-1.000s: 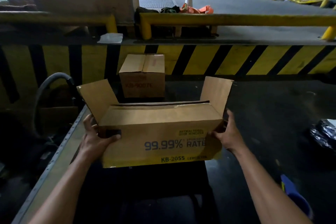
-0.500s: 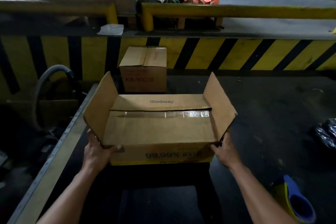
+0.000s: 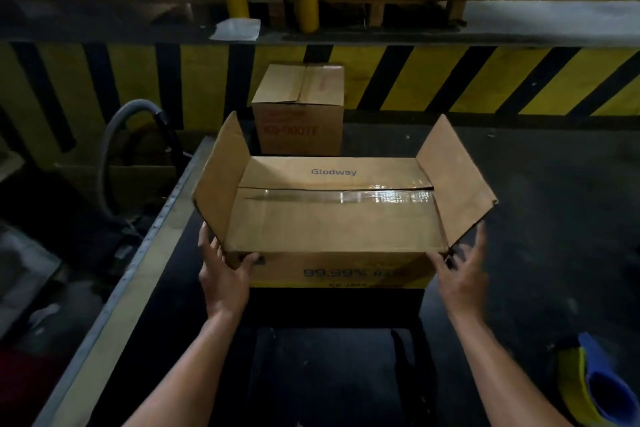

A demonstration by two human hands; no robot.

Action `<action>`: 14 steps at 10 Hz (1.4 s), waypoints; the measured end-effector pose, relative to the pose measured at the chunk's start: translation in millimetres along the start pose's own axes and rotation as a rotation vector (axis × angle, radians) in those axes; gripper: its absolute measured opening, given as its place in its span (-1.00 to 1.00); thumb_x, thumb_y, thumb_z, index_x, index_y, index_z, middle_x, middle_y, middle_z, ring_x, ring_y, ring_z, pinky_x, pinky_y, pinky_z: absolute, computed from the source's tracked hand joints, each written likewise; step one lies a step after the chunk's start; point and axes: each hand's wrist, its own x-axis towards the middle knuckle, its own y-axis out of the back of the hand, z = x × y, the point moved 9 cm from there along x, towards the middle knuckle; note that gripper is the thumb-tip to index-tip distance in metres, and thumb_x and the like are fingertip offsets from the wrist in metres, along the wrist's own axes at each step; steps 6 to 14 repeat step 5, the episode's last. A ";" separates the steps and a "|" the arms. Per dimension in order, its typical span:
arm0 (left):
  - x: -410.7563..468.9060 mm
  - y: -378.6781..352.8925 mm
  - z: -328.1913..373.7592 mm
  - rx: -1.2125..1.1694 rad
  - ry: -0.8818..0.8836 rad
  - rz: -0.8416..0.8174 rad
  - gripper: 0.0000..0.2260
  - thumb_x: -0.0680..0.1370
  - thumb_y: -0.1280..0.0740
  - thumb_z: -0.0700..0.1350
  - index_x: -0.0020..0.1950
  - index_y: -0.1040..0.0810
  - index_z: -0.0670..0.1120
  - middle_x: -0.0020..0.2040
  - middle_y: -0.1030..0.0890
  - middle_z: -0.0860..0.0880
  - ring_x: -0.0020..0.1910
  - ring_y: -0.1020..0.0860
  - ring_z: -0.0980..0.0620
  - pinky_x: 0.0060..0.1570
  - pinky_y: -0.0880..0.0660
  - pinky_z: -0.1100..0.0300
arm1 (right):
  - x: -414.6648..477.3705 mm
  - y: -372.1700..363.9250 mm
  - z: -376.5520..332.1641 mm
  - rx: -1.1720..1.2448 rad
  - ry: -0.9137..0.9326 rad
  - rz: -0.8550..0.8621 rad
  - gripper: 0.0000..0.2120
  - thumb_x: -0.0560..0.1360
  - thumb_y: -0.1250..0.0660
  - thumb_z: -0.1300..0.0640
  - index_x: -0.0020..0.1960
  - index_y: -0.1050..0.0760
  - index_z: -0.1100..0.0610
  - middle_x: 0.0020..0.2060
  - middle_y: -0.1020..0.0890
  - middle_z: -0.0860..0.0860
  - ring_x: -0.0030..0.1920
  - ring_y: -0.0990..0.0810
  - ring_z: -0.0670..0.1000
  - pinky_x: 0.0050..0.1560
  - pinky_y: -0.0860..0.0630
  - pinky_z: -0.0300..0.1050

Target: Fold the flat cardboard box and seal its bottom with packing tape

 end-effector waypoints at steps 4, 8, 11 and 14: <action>0.1 3.5 -4.4 0.029 0.057 -0.029 -0.07 0.44 -0.56 -0.26 0.57 -0.03 0.15 0.31 -0.51 0.01 0.23 -0.55 0.05 0.22 -0.55 -0.10 | -10.0 -5.9 -5.0 -0.158 0.000 -0.116 0.09 0.47 -0.49 0.17 0.53 0.31 -0.30 0.41 -0.42 0.27 0.39 -0.45 0.21 0.27 -0.45 0.16; -7.0 14.1 -9.6 0.084 0.070 -0.018 -0.07 0.42 -0.59 -0.19 0.58 -0.07 0.13 0.41 -0.50 -0.14 0.32 -0.52 -0.03 0.23 -0.54 -0.11 | -10.9 14.4 -10.3 -0.214 -0.010 -0.062 0.02 0.47 -0.49 0.18 0.59 0.18 -0.19 0.49 -0.31 0.20 0.46 -0.34 0.17 0.34 -0.42 0.21; -7.0 14.1 -9.6 0.084 0.070 -0.018 -0.07 0.42 -0.59 -0.19 0.58 -0.07 0.13 0.41 -0.50 -0.14 0.32 -0.52 -0.03 0.23 -0.54 -0.11 | -10.9 14.4 -10.3 -0.214 -0.010 -0.062 0.02 0.47 -0.49 0.18 0.59 0.18 -0.19 0.49 -0.31 0.20 0.46 -0.34 0.17 0.34 -0.42 0.21; -7.0 14.1 -9.6 0.084 0.070 -0.018 -0.07 0.42 -0.59 -0.19 0.58 -0.07 0.13 0.41 -0.50 -0.14 0.32 -0.52 -0.03 0.23 -0.54 -0.11 | -10.9 14.4 -10.3 -0.214 -0.010 -0.062 0.02 0.47 -0.49 0.18 0.59 0.18 -0.19 0.49 -0.31 0.20 0.46 -0.34 0.17 0.34 -0.42 0.21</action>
